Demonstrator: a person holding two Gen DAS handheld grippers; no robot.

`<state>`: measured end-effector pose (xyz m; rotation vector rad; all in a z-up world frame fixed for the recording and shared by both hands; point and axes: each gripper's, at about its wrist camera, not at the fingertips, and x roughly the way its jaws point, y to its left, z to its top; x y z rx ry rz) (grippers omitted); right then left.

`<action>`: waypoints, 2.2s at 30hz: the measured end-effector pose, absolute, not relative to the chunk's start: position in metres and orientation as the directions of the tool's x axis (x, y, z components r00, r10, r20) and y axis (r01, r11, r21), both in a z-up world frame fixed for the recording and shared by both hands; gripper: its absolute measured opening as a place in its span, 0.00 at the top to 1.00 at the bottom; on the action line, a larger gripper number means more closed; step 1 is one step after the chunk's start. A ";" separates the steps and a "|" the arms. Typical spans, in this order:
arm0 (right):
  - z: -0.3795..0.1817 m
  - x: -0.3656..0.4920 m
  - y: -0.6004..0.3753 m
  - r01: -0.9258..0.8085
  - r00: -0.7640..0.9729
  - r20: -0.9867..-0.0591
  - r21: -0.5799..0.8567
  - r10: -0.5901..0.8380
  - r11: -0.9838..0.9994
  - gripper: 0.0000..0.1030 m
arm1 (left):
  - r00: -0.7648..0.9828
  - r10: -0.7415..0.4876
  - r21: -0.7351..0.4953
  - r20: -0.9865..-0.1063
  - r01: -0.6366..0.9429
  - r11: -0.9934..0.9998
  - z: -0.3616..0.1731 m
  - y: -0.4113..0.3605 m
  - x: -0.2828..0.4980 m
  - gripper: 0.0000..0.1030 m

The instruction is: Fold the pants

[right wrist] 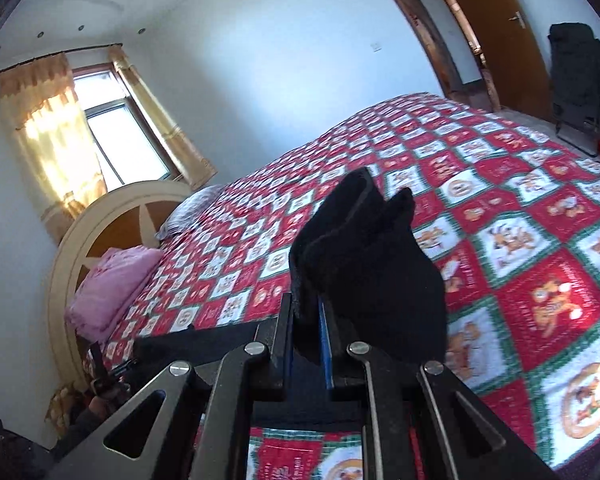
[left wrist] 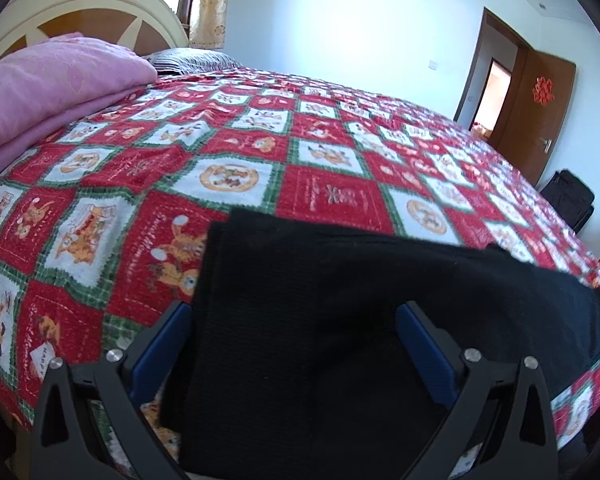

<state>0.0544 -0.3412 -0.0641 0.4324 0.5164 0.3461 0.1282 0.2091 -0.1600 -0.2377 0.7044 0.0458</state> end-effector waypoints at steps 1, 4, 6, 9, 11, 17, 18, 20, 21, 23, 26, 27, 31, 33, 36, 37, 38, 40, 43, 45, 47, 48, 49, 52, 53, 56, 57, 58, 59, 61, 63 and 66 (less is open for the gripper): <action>-0.067 0.059 -0.332 -0.220 0.804 -0.407 0.473 0.433 0.853 0.89 | 0.766 -0.037 -0.207 -0.641 -0.126 0.970 -0.156 0.211 0.127 0.00; -0.078 0.072 -0.308 -0.252 0.768 -0.431 0.476 0.473 0.842 0.89 | 0.789 -0.022 -0.207 -0.614 -0.135 0.969 -0.141 0.216 0.120 0.00; -0.087 0.079 -0.293 -0.270 0.744 -0.448 0.477 0.496 0.836 0.89 | 0.803 -0.014 -0.199 -0.595 -0.131 0.971 -0.131 0.216 0.116 0.00; -0.102 0.090 -0.266 -0.303 0.699 -0.471 0.487 0.538 0.819 0.89 | 0.821 -0.030 -0.196 -0.570 -0.100 0.976 -0.118 0.207 0.112 0.00; -0.109 0.095 -0.251 -0.320 0.675 -0.485 0.486 0.556 0.813 0.89 | 0.827 -0.061 -0.198 -0.559 -0.062 0.978 -0.111 0.196 0.111 0.00; -0.135 0.108 -0.216 -0.344 0.609 -0.542 0.477 0.579 0.809 0.89 | 0.798 -0.201 -0.176 -0.568 0.121 0.977 -0.100 0.138 0.115 0.00; -0.137 0.109 -0.212 -0.347 0.603 -0.545 0.478 0.582 0.807 0.89 | 0.789 -0.229 -0.166 -0.570 0.162 0.973 -0.098 0.125 0.115 0.00; -0.140 0.110 -0.207 -0.352 0.598 -0.554 0.468 0.580 0.810 0.89 | 0.768 -0.276 -0.161 -0.578 0.224 0.961 -0.097 0.103 0.116 0.00; -0.142 0.111 -0.203 -0.354 0.595 -0.561 0.460 0.576 0.814 0.89 | 0.752 -0.309 -0.170 -0.582 0.259 0.951 -0.097 0.090 0.117 0.00; -0.151 0.115 -0.193 -0.355 0.576 -0.591 0.440 0.564 0.825 0.89 | 0.721 -0.365 -0.192 -0.589 0.314 0.930 -0.099 0.068 0.122 0.00; -0.170 0.124 -0.183 -0.341 0.539 -0.667 0.387 0.515 0.857 0.89 | 0.646 -0.468 -0.237 -0.603 0.415 0.878 -0.104 0.025 0.132 0.00; -0.177 0.127 -0.184 -0.331 0.526 -0.674 0.400 0.519 0.855 0.89 | 0.624 -0.489 -0.244 -0.609 0.440 0.864 -0.107 0.012 0.134 0.00; -0.176 0.128 -0.200 -0.313 0.480 -0.680 0.457 0.554 0.832 0.72 | 0.520 -0.558 -0.245 -0.647 0.552 0.797 -0.118 -0.044 0.142 0.00; -0.161 0.118 -0.211 -0.350 0.505 -0.651 0.446 0.567 0.824 0.51 | 0.469 -0.574 -0.242 -0.671 0.593 0.768 -0.123 -0.070 0.146 0.03; -0.147 0.106 -0.234 -0.358 0.541 -0.617 0.446 0.572 0.820 0.48 | 0.403 -0.607 -0.280 -0.685 0.624 0.730 -0.126 -0.096 0.153 0.08; -0.145 0.103 -0.244 -0.351 0.556 -0.602 0.454 0.572 0.819 0.48 | 0.378 -0.628 -0.313 -0.681 0.625 0.715 -0.126 -0.103 0.157 0.09; -0.143 0.101 -0.255 -0.338 0.577 -0.586 0.463 0.569 0.819 0.48 | 0.352 -0.644 -0.346 -0.679 0.620 0.704 -0.128 -0.109 0.161 0.09; -0.146 0.101 -0.272 -0.305 0.607 -0.564 0.484 0.559 0.820 0.48 | 0.317 -0.660 -0.388 -0.681 0.608 0.693 -0.132 -0.118 0.167 0.15; -0.153 0.106 -0.283 -0.269 0.630 -0.553 0.504 0.546 0.821 0.48 | 0.294 -0.668 -0.417 -0.684 0.594 0.688 -0.135 -0.134 0.175 0.20; -0.156 0.108 -0.282 -0.260 0.639 -0.557 0.493 0.531 0.830 0.48 | 0.296 -0.667 -0.419 -0.683 0.590 0.690 -0.137 -0.140 0.178 0.26; -0.157 0.107 -0.278 -0.269 0.647 -0.557 0.473 0.521 0.839 0.48 | 0.294 -0.671 -0.427 -0.680 0.584 0.690 -0.137 -0.143 0.180 0.32; -0.157 0.107 -0.277 -0.270 0.654 -0.548 0.474 0.521 0.838 0.48 | 0.294 -0.678 -0.437 -0.674 0.582 0.686 -0.136 -0.143 0.180 0.44; -0.157 0.106 -0.278 -0.270 0.662 -0.536 0.482 0.524 0.834 0.48 | 0.282 -0.686 -0.446 -0.670 0.586 0.676 -0.137 -0.144 0.182 0.66; -0.154 0.103 -0.286 -0.264 0.691 -0.493 0.509 0.529 0.820 0.48 | 0.253 -0.684 -0.458 -0.685 0.580 0.673 -0.142 -0.149 0.184 0.85; -0.153 0.102 -0.290 -0.261 0.702 -0.477 0.518 0.528 0.815 0.48 | 0.252 -0.695 -0.472 -0.673 0.578 0.666 -0.142 -0.147 0.183 0.85; -0.148 0.097 -0.299 -0.251 0.740 -0.434 0.532 0.515 0.809 0.48 | 0.273 -0.708 -0.483 -0.651 0.571 0.664 -0.137 -0.138 0.180 0.86; -0.147 0.096 -0.301 -0.249 0.748 -0.421 0.538 0.513 0.805 0.48 | 0.279 -0.711 -0.487 -0.645 0.567 0.665 -0.135 -0.135 0.180 0.86; -0.145 0.096 -0.303 -0.248 0.756 -0.409 0.543 0.511 0.802 0.48 | 0.290 -0.712 -0.489 -0.640 0.561 0.668 -0.133 -0.131 0.180 0.86; -0.144 0.095 -0.304 -0.248 0.761 -0.402 0.544 0.509 0.801 0.48 | 0.303 -0.713 -0.490 -0.632 0.556 0.671 -0.129 -0.125 0.178 0.87; -0.143 0.094 -0.305 -0.247 0.770 -0.395 0.540 0.501 0.804 0.48 | 0.328 -0.710 -0.486 -0.623 0.549 0.680 -0.125 -0.118 0.180 0.88; -0.142 0.093 -0.304 -0.250 0.770 -0.392 0.542 0.504 0.802 0.48 | 0.348 -0.708 -0.486 -0.615 0.539 0.688 -0.120 -0.109 0.181 0.88; -0.142 0.091 -0.301 -0.261 0.769 -0.391 0.530 0.506 0.807 0.48 | 0.378 -0.702 -0.484 -0.604 0.526 0.700 -0.114 -0.096 0.182 0.88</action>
